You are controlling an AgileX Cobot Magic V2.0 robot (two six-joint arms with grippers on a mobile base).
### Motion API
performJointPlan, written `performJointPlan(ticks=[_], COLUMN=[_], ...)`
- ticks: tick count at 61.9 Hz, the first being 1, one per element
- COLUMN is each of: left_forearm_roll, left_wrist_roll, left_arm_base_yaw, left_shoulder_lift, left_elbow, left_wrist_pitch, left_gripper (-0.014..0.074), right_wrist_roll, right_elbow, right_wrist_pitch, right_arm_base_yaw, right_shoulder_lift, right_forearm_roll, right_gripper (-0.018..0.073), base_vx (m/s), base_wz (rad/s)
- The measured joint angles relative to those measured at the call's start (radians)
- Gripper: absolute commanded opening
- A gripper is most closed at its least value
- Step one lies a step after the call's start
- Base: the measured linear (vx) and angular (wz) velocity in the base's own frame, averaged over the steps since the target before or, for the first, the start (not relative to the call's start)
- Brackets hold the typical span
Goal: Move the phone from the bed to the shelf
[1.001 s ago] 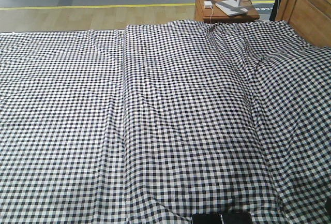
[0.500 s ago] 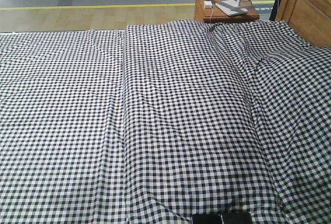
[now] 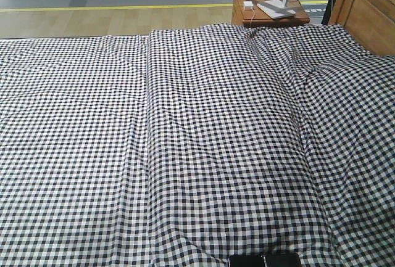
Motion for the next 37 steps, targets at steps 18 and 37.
performJointPlan(ticks=[18,37], left_forearm_roll=[0.0,0.0], left_wrist_roll=[0.0,0.0], left_arm_base_yaw=[0.0,0.0], left_shoulder_lift=[0.0,0.0], left_elbow=[0.0,0.0], left_wrist_pitch=[0.0,0.0], left_gripper=[0.0001,0.0001], right_wrist_roll=[0.093,0.006], right_elbow=[-0.056,-0.456], right_wrist_pitch=[-0.174,-0.196], right_arm_base_yaw=[0.0,0.0], right_shoulder_lift=[0.0,0.138], right_forearm_roll=[0.049,0.098], right_gripper=[-0.0005,0.001], base_vx=[0.0,0.0], base_wz=[0.0,0.0])
